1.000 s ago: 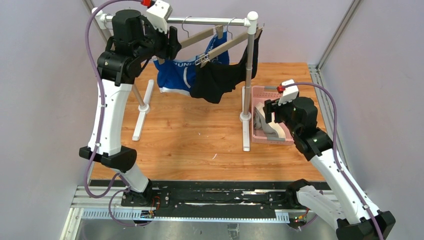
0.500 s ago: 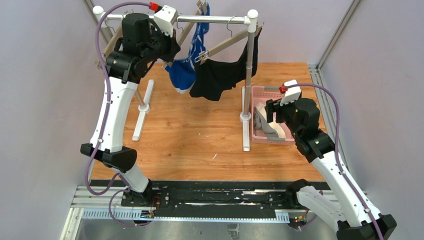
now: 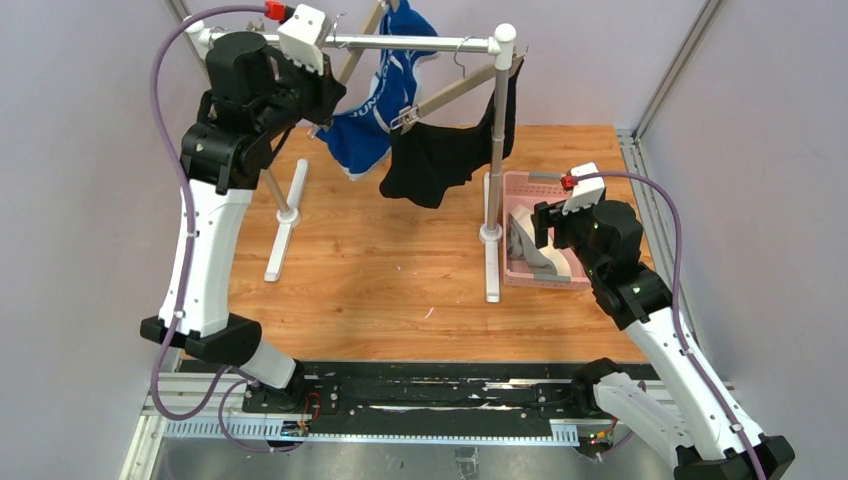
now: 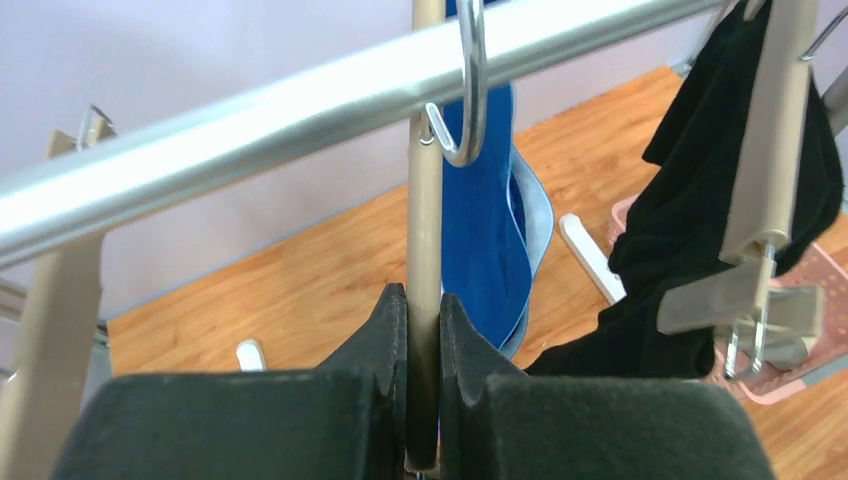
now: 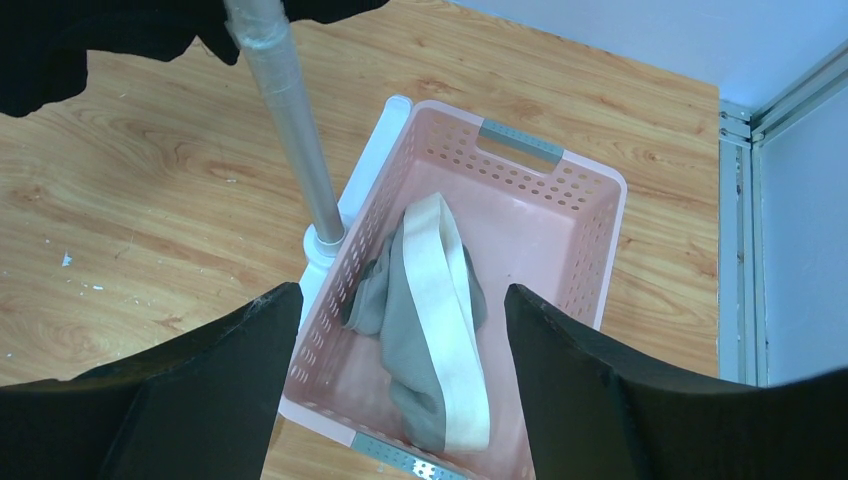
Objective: Remove the underwear clipped to the hanger
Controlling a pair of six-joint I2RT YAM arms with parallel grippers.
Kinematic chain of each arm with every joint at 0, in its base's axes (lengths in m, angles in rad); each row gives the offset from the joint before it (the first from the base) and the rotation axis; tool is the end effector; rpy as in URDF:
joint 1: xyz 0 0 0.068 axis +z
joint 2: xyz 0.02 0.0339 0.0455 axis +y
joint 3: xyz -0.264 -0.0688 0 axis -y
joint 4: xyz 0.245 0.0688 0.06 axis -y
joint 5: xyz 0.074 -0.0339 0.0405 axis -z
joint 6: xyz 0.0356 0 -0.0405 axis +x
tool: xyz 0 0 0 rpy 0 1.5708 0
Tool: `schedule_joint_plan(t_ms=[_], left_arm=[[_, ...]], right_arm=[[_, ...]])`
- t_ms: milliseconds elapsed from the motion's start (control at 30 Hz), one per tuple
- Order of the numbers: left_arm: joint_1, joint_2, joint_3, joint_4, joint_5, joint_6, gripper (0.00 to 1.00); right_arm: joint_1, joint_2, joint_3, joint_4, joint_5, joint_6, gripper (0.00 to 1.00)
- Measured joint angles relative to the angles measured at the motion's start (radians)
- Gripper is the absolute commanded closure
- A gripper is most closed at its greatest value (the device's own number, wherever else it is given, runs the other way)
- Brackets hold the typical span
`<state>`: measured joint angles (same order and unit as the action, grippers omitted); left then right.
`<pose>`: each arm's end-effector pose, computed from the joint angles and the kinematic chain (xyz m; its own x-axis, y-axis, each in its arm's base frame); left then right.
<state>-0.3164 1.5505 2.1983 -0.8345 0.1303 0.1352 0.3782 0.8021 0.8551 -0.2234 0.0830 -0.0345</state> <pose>0.2658 -0.0919 0.5528 -0.1169 0.1789 -0.9769 0.4497 0.8866 0.1085 0.1738 0.0659 0.3576 -0.1474 -0.0956 -0.9844 -0.2973 0.9536 -0.0480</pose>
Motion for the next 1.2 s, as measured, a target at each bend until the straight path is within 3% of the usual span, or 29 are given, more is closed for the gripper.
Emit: schedule_joint_plan(t_ms=[233, 567, 833, 1000, 1200], left_arm=[[0.000, -0.106, -0.095, -0.018, -0.007, -0.002, 1.00], [0.000, -0.285, -0.512, -0.034, -0.069, 0.001, 1.00], [0.000, -0.505, -0.824, -0.116, -0.106, 0.004, 1.00], [-0.012, -0.600, -0.966, -0.230, -0.052, 0.005, 1.00], [-0.027, -0.665, -1.019, -0.298, 0.139, 0.018, 1.00]], right_arm=[[0.000, 0.000, -0.001, 0.000, -0.001, 0.001, 0.24], [0.000, 0.002, -0.001, 0.000, -0.016, 0.008, 0.24], [0.000, 0.050, -0.002, 0.011, -0.077, 0.020, 0.15], [0.000, 0.127, 0.000, 0.017, -0.169, 0.028, 0.15], [0.002, 0.173, 0.010, 0.019, -0.348, 0.031, 0.15]])
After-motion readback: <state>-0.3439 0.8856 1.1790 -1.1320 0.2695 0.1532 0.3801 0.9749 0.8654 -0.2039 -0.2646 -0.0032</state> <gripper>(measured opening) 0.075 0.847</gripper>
